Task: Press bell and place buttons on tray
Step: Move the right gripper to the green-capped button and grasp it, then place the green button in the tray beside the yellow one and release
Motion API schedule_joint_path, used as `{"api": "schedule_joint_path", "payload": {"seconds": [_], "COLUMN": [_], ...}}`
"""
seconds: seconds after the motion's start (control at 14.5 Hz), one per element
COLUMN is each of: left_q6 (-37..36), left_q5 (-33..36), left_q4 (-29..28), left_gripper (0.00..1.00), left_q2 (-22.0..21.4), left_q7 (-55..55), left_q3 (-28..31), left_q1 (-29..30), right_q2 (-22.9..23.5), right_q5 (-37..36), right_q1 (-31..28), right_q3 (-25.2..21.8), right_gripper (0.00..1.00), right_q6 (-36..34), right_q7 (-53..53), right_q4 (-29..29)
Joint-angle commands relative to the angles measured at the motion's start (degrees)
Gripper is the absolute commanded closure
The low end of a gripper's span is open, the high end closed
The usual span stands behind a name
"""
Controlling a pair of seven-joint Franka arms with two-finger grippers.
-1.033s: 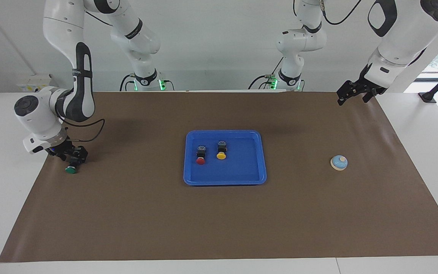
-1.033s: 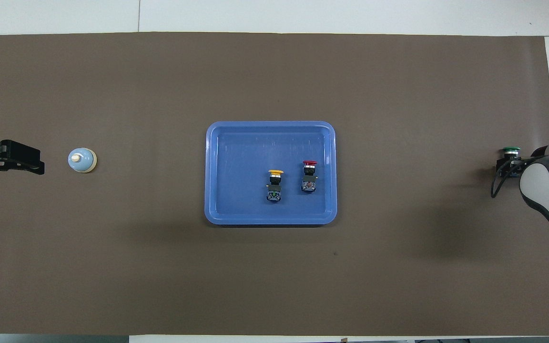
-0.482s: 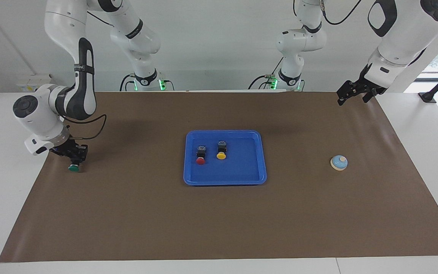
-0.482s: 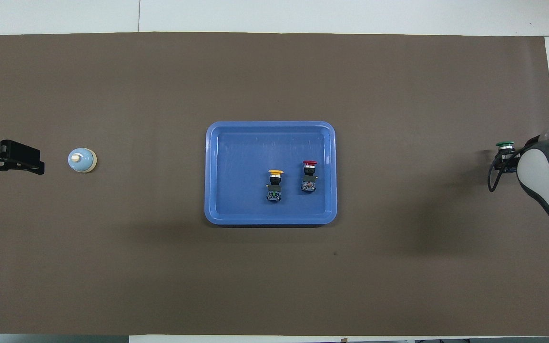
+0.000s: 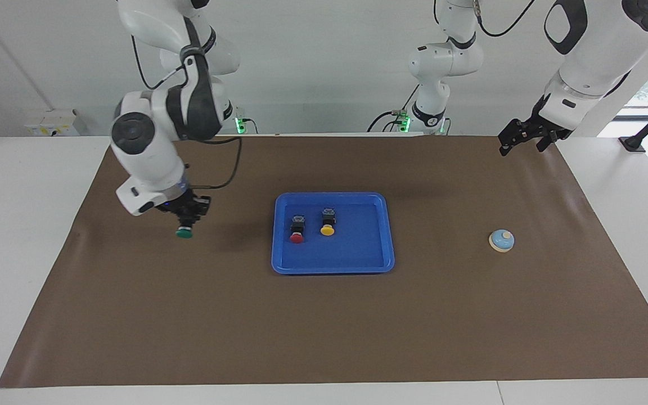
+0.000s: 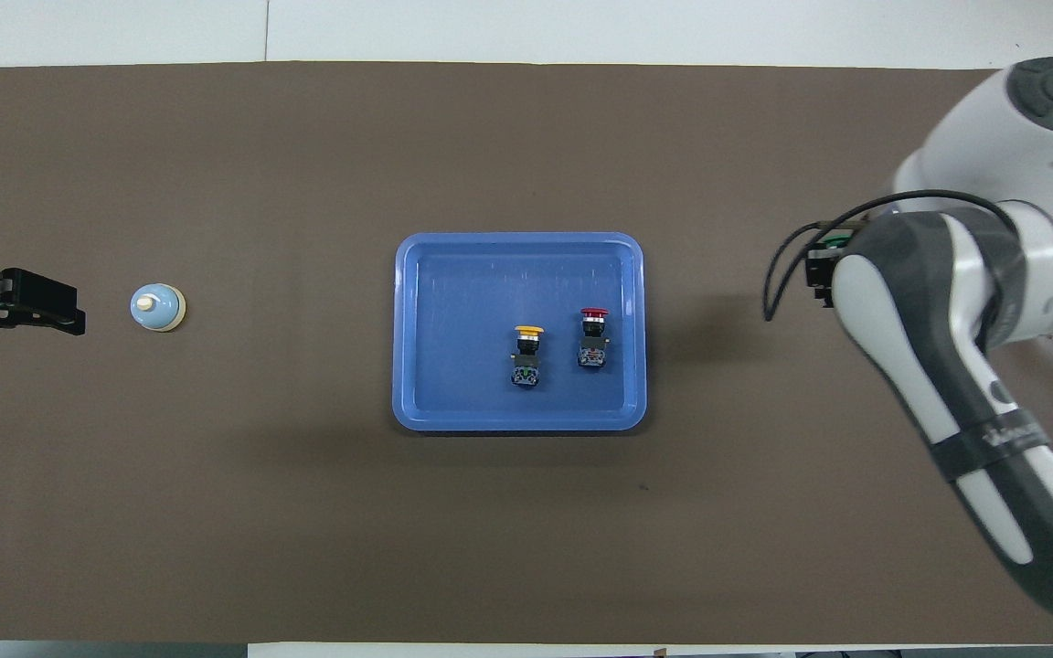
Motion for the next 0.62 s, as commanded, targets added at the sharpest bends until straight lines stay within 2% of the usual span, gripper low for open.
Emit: {"api": "schedule_joint_path", "payload": {"seconds": [0.0,0.28,0.55], "left_q6": [-1.08,-1.08,-1.08], "left_q5": [-0.59,-0.59,-0.59], "left_q4": [0.91,0.91,0.91], "left_gripper": [0.00,0.00,0.00], "left_q2": [0.07,0.07,0.07], "left_q7": [-0.17,-0.17,-0.17], "left_q3": [-0.05,-0.05,-0.05], "left_q1": [0.32,0.32,0.32], "right_q2": [0.77,2.34,12.26], "right_q5": [4.34,8.58,7.26], "right_q1": [9.15,20.05,28.51], "right_q3": [-0.52,-0.52,-0.79], "right_gripper": [1.00,1.00,1.00], "right_q6": [1.38,8.94,16.76], "right_q7": [10.07,18.26,27.67], "right_q4": [1.27,1.45,5.65]}}
